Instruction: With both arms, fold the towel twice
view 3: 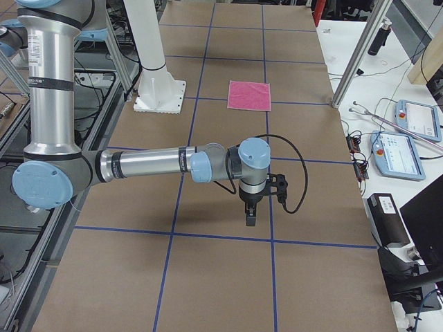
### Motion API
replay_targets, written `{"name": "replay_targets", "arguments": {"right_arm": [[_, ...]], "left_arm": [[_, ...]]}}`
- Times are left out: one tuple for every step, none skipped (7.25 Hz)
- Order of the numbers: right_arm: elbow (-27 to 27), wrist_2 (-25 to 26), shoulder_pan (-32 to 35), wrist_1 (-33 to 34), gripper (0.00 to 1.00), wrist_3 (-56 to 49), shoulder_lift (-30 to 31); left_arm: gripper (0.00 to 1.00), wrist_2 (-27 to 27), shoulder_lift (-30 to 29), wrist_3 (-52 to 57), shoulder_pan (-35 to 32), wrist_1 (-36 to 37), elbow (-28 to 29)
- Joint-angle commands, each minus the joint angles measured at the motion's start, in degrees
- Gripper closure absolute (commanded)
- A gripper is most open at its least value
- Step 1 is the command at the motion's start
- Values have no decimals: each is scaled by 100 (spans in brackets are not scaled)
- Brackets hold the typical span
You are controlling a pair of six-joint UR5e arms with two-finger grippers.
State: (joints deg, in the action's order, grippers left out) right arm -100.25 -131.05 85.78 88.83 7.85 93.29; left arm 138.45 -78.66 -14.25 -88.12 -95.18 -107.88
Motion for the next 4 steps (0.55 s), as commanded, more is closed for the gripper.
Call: {"name": "replay_targets", "arguments": {"right_arm": [[-38,-183,-26,-101,0,-11,-4],[-47,-193,-105,-546,0,6,31],[-38,-202,-323,-1021,0,67,144],[-47,-280,-464,-1121,0,338,163]], "left_arm": [[0,156,-131,-297,337,-254,-5],[0,199,-167,-306,504,-430,-14],[0,182,-193,-315,584,-631,-5],[0,156,-350,-455,785,-642,-5]]}}
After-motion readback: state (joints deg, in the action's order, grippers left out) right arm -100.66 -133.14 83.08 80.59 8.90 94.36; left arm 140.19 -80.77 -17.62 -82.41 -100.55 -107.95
